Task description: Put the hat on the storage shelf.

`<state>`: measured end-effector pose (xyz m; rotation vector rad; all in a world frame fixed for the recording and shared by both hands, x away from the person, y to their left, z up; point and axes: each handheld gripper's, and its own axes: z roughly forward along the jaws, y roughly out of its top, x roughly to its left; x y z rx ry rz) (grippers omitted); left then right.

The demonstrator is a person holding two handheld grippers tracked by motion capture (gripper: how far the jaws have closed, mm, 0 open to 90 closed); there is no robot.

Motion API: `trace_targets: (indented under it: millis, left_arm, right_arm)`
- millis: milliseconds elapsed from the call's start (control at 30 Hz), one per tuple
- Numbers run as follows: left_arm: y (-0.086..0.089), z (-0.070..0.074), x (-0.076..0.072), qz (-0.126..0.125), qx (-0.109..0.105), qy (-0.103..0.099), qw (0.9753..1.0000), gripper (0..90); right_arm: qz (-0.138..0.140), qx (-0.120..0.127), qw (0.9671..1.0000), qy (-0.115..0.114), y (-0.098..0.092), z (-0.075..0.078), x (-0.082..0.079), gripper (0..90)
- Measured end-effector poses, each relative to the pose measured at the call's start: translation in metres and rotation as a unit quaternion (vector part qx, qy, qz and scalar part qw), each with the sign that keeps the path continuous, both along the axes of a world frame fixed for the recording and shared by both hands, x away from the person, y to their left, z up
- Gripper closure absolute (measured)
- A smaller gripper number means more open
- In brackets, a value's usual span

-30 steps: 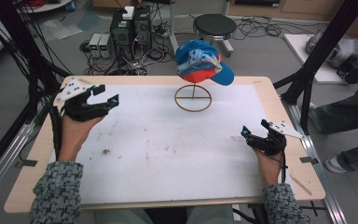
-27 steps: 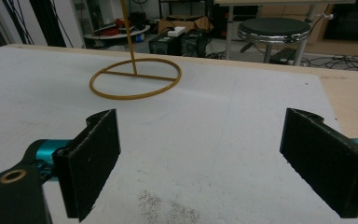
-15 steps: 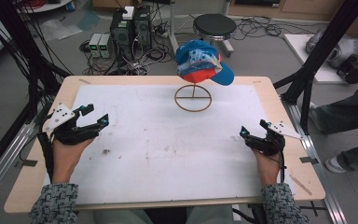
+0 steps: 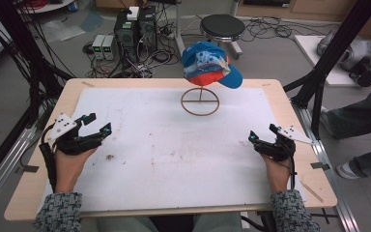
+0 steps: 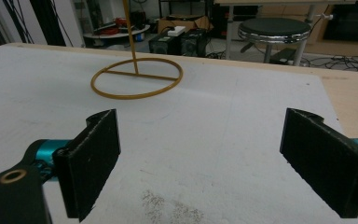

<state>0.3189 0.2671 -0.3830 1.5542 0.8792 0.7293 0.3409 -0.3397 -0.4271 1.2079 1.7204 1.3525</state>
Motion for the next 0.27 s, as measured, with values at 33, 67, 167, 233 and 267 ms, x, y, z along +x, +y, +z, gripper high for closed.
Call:
trace_targets:
  millis: [33,67,167,233,267]
  left_arm:
    - [-0.0003,-0.0005,0.0000,-0.001,0.000,0.000,1.0000,29.2]
    - [-0.0003,-0.0005,-0.0002,-0.001,0.001,0.000,1.0000,29.2]
    - [-0.0004,-0.0003,-0.0008,-0.001,-0.001,0.000,1.0000,29.2]
    - [0.0000,-0.0013,-0.0006,0.000,0.001,0.004,1.0000,29.2]
    - [0.0003,-0.0025,-0.0003,0.001,0.003,0.007,1.0000,29.2]
  right_arm:
    - [0.000,0.000,1.0000,0.000,-0.0001,0.0001,-0.0001,11.4]
    - [0.000,0.001,1.0000,0.001,0.0001,0.0001,-0.0002,11.4]
    - [0.002,0.000,1.0000,0.001,0.0005,0.0001,-0.0005,11.4]
    - [0.003,-0.001,1.0000,-0.001,0.0006,0.0001,-0.0003,11.4]
    - [0.004,-0.002,1.0000,-0.001,0.0006,0.0001,-0.0002,11.4]
